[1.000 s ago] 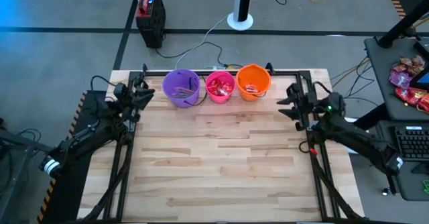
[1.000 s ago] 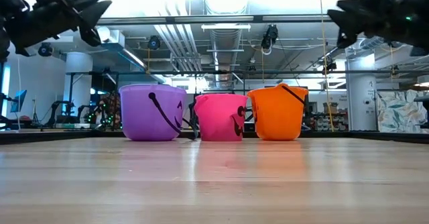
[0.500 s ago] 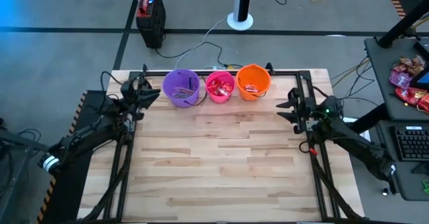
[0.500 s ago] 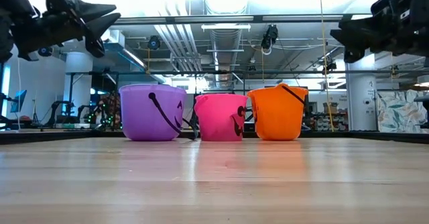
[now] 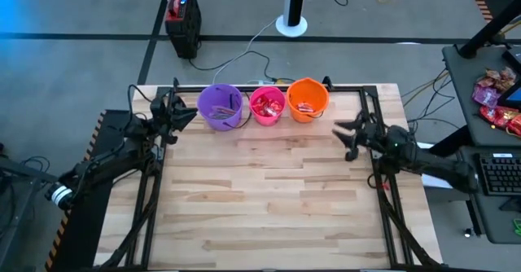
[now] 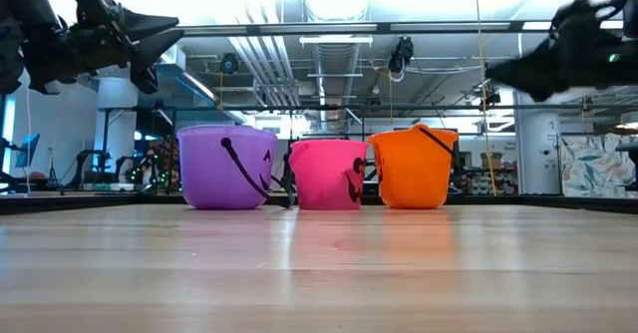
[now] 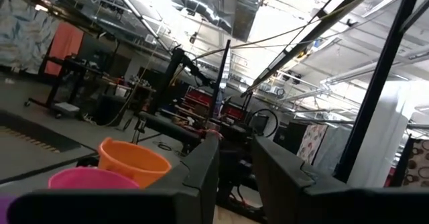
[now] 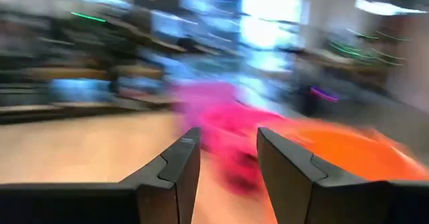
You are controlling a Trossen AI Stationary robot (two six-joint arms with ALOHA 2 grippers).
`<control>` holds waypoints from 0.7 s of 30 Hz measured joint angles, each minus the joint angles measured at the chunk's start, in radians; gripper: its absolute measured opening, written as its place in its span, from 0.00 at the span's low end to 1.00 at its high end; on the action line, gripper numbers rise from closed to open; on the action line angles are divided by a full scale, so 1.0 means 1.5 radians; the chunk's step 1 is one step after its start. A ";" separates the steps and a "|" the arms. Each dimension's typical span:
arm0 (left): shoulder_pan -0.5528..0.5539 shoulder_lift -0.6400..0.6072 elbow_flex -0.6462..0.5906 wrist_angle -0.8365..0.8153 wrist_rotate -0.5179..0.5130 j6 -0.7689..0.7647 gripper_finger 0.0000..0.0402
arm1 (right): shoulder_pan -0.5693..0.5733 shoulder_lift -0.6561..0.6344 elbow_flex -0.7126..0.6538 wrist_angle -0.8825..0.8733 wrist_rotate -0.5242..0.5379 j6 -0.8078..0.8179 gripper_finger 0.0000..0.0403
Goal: Sort candy by brand, put in halloween buckets
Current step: Return to Home Position
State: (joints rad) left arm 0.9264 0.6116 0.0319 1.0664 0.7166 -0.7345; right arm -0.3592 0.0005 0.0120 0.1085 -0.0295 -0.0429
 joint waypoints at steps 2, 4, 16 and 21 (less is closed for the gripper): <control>0.000 0.003 -0.001 -0.002 0.000 0.000 0.19 | 0.061 0.000 0.000 -0.038 0.179 0.013 0.35; 0.000 0.008 0.001 -0.006 0.001 0.000 0.19 | 0.121 0.000 0.001 -0.030 0.285 -0.066 0.35; 0.000 0.039 0.002 -0.011 0.000 0.000 0.19 | 0.219 0.009 0.000 -0.027 0.353 -0.103 0.35; 0.000 0.051 0.002 -0.011 0.000 0.000 0.19 | 0.219 0.023 0.000 -0.026 0.352 -0.100 0.35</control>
State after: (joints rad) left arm 0.9264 0.6888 0.0341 1.0494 0.7162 -0.7349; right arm -0.0307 0.0350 0.0120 0.0688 0.4991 -0.1934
